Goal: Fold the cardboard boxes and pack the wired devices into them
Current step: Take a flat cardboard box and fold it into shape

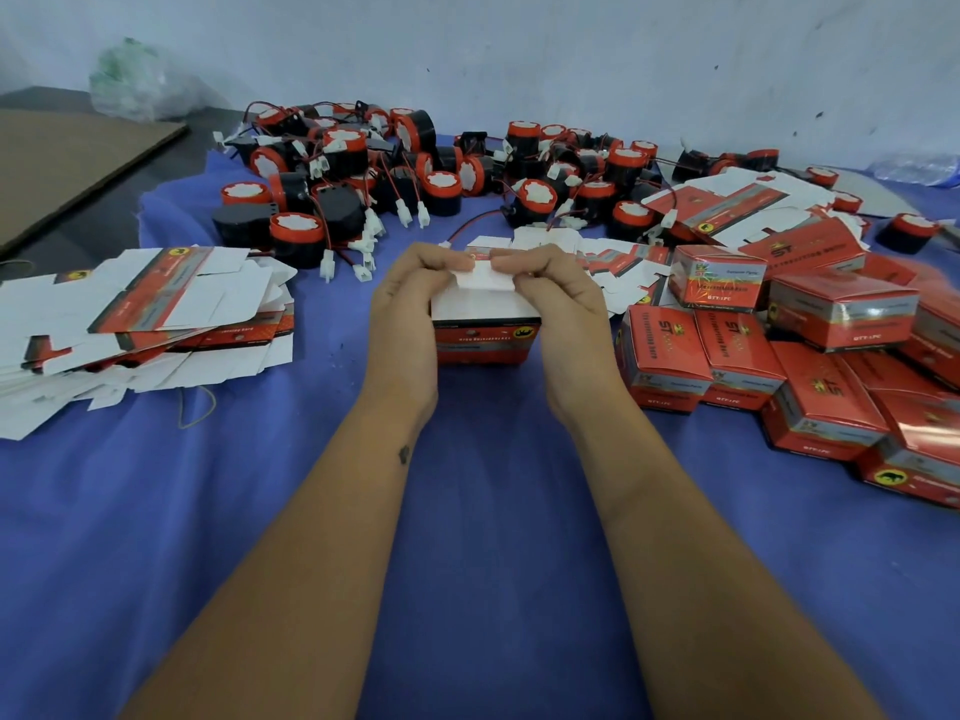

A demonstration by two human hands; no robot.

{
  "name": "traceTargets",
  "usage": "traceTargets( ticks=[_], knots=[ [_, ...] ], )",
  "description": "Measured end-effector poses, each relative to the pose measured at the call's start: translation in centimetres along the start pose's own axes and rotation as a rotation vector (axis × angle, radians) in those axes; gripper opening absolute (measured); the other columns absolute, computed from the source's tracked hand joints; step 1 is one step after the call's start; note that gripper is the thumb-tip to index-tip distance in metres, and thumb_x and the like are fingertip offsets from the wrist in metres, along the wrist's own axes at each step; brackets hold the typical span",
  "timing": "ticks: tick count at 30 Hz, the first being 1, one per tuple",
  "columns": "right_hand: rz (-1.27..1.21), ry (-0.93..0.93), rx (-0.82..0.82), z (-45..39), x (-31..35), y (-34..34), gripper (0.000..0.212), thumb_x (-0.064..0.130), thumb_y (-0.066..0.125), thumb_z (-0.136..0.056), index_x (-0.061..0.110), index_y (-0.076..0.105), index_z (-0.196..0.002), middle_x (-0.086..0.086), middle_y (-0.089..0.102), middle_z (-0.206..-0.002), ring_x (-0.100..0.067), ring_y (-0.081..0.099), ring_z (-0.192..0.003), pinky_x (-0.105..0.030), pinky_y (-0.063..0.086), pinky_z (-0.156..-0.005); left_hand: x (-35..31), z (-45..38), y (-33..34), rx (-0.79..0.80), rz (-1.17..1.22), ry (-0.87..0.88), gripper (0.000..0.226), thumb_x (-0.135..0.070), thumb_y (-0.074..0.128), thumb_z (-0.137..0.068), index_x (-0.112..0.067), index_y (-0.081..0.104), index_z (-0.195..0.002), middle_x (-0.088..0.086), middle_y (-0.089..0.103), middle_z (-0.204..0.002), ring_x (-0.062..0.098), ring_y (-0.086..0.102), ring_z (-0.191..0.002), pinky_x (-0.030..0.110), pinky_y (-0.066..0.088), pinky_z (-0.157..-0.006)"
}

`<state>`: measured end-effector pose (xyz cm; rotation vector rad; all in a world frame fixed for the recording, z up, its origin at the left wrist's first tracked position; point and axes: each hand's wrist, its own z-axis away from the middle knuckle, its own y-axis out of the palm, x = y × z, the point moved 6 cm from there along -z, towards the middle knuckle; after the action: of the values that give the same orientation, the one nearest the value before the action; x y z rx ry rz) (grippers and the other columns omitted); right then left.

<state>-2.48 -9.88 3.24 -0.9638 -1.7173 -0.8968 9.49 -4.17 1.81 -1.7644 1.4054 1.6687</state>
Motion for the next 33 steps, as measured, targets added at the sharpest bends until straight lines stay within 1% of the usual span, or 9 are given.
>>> traceTargets(
  ticks=[3, 7, 11, 14, 19, 25, 27, 30, 33],
  knots=[
    [-0.042, 0.042, -0.002, 0.0, 0.1, -0.2, 0.023, 0.002, 0.052, -0.086, 0.015, 0.07, -0.078, -0.011, 0.069, -0.109, -0.019, 0.062, -0.1, -0.029, 0.05, -0.084, 0.1, 0.0, 0.1, 0.019, -0.015, -0.021, 0.034, -0.01, 0.043, -0.093, -0.023, 0.067, -0.073, -0.007, 0.072, -0.088, 0.011, 0.068, -0.079, 0.027, 0.053, -0.058],
    [0.1, -0.023, 0.013, 0.0, 0.0, -0.3, 0.028, -0.002, 0.057, -0.085, 0.025, 0.064, -0.088, 0.005, 0.065, -0.098, -0.007, 0.06, -0.086, -0.023, 0.053, -0.068, 0.2, -0.1, 0.4, 0.023, -0.105, -0.02, 0.036, 0.002, 0.05, -0.091, -0.029, 0.065, -0.102, -0.016, 0.07, -0.079, 0.003, 0.067, -0.071, 0.023, 0.054, -0.056],
    [0.187, -0.068, -0.014, -0.1, 0.3, -0.7, 0.033, -0.003, 0.062, -0.084, 0.028, 0.058, -0.091, -0.001, 0.068, -0.103, -0.019, 0.065, -0.096, -0.033, 0.058, -0.079, 0.3, -0.1, 0.3, 0.005, -0.154, -0.006, 0.043, 0.008, 0.052, -0.089, -0.028, 0.065, -0.109, -0.014, 0.071, -0.083, 0.002, 0.067, -0.074, 0.02, 0.054, -0.06],
    [0.205, -0.068, -0.039, -0.1, 0.4, -0.8, 0.027, -0.001, 0.064, -0.086, 0.025, 0.059, -0.093, 0.0, 0.069, -0.1, -0.015, 0.065, -0.095, -0.032, 0.057, -0.081, 0.1, 0.1, 0.3, -0.004, -0.161, 0.006, 0.04, 0.007, 0.053, -0.089, -0.027, 0.066, -0.108, -0.014, 0.07, -0.088, 0.002, 0.067, -0.077, 0.02, 0.053, -0.061],
    [0.07, 0.019, -0.156, -0.1, 0.1, -1.1, 0.024, 0.021, 0.044, -0.102, 0.031, 0.065, -0.096, 0.005, 0.061, -0.111, -0.004, 0.056, -0.096, -0.013, 0.045, -0.078, -0.8, 0.1, -0.3, -0.066, -0.125, 0.101, 0.03, -0.005, 0.058, -0.085, -0.029, 0.067, -0.099, -0.016, 0.069, -0.091, 0.002, 0.066, -0.083, 0.019, 0.053, -0.063],
    [0.061, 0.203, -0.119, -0.3, -0.8, -1.0, 0.035, 0.046, 0.033, -0.103, 0.04, 0.066, -0.092, 0.009, 0.069, -0.086, -0.009, 0.06, -0.069, -0.024, 0.051, -0.054, -1.7, 0.5, 0.5, 0.019, -0.262, 0.271, 0.029, -0.011, 0.055, -0.085, -0.033, 0.061, -0.104, -0.009, 0.064, -0.112, 0.007, 0.059, -0.103, 0.028, 0.051, -0.088],
    [-0.001, 0.203, -0.117, -0.3, -0.9, -1.0, 0.026, 0.04, 0.043, -0.101, 0.033, 0.067, -0.092, 0.01, 0.07, -0.092, -0.016, 0.067, -0.084, -0.031, 0.057, -0.059, -1.1, 0.4, 0.7, 0.061, -0.285, 0.219, 0.031, -0.02, 0.054, -0.088, -0.038, 0.059, -0.113, -0.008, 0.058, -0.13, 0.011, 0.053, -0.123, 0.03, 0.046, -0.102],
    [-0.043, 0.152, -0.131, -0.2, -0.8, -1.4, 0.011, 0.013, 0.057, -0.092, 0.024, 0.058, -0.092, 0.0, 0.066, -0.106, -0.022, 0.066, -0.1, -0.049, 0.055, -0.084, 0.5, -0.1, 0.8, 0.074, -0.284, 0.005, 0.049, -0.038, 0.052, -0.095, -0.037, 0.043, -0.143, -0.005, 0.032, -0.157, 0.011, 0.029, -0.145, 0.032, 0.031, -0.116],
    [-0.029, 0.063, -0.13, -0.1, -0.4, -1.4, 0.034, -0.006, 0.054, -0.084, 0.025, 0.055, -0.099, -0.009, 0.057, -0.125, -0.03, 0.063, -0.11, -0.054, 0.052, -0.091, 1.8, -0.2, 0.4, 0.055, -0.303, -0.149, 0.05, -0.035, 0.051, -0.101, -0.029, 0.036, -0.149, -0.009, 0.052, -0.141, 0.003, 0.052, -0.125, 0.027, 0.045, -0.101]
  ],
)
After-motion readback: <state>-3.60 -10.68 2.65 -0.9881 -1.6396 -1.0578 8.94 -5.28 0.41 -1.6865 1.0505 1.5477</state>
